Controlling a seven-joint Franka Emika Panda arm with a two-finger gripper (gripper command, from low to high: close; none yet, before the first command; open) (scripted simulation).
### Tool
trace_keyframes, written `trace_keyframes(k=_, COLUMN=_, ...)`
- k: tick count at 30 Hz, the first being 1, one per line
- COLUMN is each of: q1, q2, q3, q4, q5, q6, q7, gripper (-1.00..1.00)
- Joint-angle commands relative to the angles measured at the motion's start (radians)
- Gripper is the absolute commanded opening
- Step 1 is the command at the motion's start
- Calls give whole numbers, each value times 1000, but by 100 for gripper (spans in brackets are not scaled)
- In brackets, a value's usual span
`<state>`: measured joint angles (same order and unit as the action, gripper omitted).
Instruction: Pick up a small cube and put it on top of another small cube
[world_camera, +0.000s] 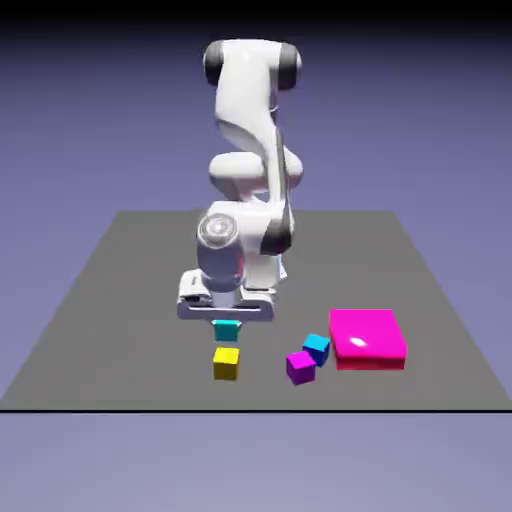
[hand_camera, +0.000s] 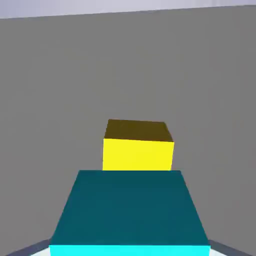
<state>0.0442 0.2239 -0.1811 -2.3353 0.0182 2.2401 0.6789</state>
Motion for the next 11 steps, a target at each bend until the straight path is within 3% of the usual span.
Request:
trace_keyframes(k=1, q1=-3, q2=31, q3=4, q4=-13, q5=3, q6=44, q7=-3, gripper=-100)
trace_keyframes(k=4, q1=-9, q2=95, q3=12, q4=-40, q5=18, q6=135, q7=-13, gripper=-100)
trace_keyframes(k=5, q1=-9, q2=95, q3=12, q4=-40, q5=18, q6=135, q7=-13, gripper=100)
trace_keyframes(k=11, q1=3, q2=-31, q3=-4, q4=13, q5=-11, q6=-43, q7=7, gripper=100)
